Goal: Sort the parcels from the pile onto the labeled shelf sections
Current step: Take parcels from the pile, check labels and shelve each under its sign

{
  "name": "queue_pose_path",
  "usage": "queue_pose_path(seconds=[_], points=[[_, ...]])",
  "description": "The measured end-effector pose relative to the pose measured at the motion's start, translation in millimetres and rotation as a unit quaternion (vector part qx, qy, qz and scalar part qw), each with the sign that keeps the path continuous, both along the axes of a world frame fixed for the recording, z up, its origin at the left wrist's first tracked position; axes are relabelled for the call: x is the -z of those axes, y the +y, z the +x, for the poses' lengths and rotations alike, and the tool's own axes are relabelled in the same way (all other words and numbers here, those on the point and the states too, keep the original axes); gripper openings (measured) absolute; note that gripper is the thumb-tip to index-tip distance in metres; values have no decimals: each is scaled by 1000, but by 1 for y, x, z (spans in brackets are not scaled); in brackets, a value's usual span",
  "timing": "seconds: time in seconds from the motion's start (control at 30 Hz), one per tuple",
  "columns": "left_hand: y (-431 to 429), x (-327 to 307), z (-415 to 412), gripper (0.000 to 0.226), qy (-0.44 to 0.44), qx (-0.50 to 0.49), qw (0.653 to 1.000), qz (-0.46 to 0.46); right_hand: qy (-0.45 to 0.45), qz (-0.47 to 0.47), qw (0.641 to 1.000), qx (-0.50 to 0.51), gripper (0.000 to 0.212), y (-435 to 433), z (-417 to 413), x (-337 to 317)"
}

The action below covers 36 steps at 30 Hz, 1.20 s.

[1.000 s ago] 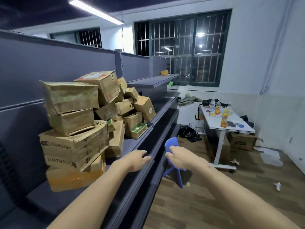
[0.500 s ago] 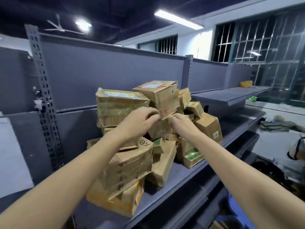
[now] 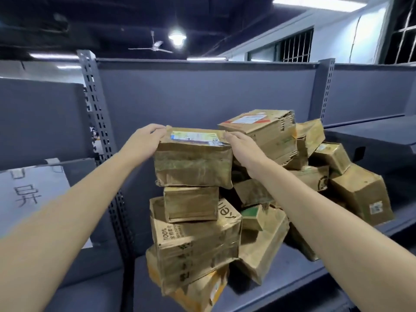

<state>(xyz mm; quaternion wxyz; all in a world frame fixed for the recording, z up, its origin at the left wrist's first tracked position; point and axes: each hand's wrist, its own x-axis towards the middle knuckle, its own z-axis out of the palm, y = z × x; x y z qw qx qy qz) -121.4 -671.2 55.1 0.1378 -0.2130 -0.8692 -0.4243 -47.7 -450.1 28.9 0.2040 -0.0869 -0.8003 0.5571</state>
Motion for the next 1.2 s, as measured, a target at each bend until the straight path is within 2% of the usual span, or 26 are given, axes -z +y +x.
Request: queue_pose_path(seconds=[0.13,0.33,0.4,0.53,0.67,0.87,1.2], points=[[4,14,-3,29,-63,11,997,34,-30,-51,998,-21,55,-3,-15,8],[7,11,-5,23,-89,7,990,106,-14,-67,998,4,43,-6,-28,9],[5,8,-4,21,-81,2,991,109,-5,-63,998,8,36,-8,-26,8],[-3,0,8,21,-59,-1,991,121,35,-54,998,5,42,-14,-16,2],[-11,-4,26,15,-16,10,992,126,74,-45,996,8,26,-24,4,-4],[-21,3,59,17,52,-28,988,144,107,-71,992,-10,29,-43,37,4],[-37,33,111,19,40,-11,979,198,147,-87,984,-42,30,-50,77,24]])
